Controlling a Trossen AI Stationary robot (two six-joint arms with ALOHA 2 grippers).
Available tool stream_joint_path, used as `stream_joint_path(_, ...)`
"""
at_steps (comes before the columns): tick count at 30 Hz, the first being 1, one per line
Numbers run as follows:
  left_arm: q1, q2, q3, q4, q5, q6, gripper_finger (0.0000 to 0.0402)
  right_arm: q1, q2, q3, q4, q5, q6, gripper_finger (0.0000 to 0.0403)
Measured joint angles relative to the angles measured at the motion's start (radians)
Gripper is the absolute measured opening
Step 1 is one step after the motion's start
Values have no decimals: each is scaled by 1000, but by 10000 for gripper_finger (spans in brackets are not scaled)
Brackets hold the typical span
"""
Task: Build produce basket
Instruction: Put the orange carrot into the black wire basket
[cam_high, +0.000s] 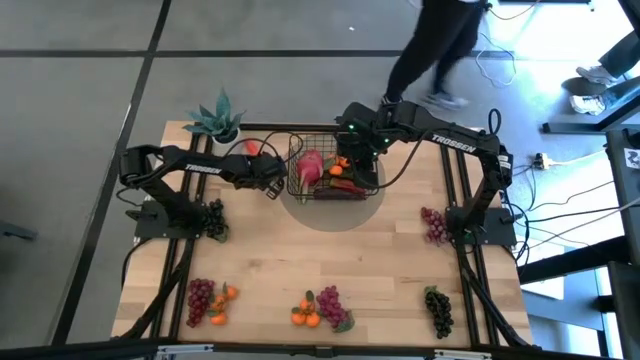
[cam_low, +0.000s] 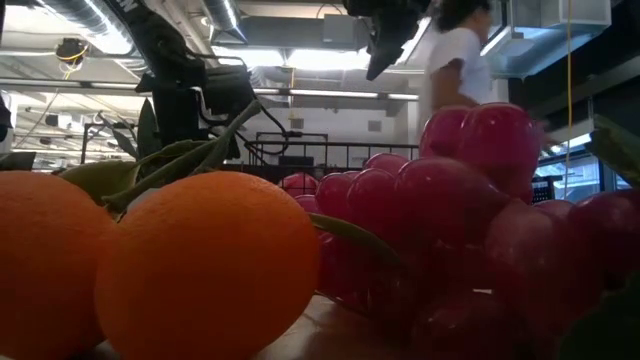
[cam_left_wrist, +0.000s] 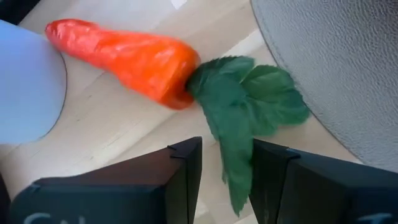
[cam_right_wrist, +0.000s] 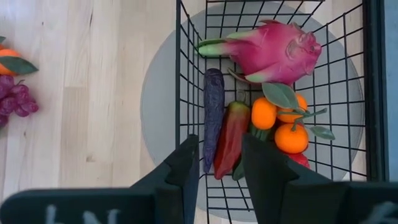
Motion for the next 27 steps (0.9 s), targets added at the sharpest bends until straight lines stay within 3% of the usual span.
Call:
stream_joint_path(9, 0, 0, 0, -1, 0, 50, 81, 0, 0, 0, 20, 0, 0, 107)
stream_joint_path(18, 0, 0, 0, -1, 19, 75, 5, 0, 0, 0, 21, 0, 0, 107)
stream_joint_path(27, -2, -37, 0, -31, 83, 77, 0, 0, 0, 0, 19, 0, 0, 107)
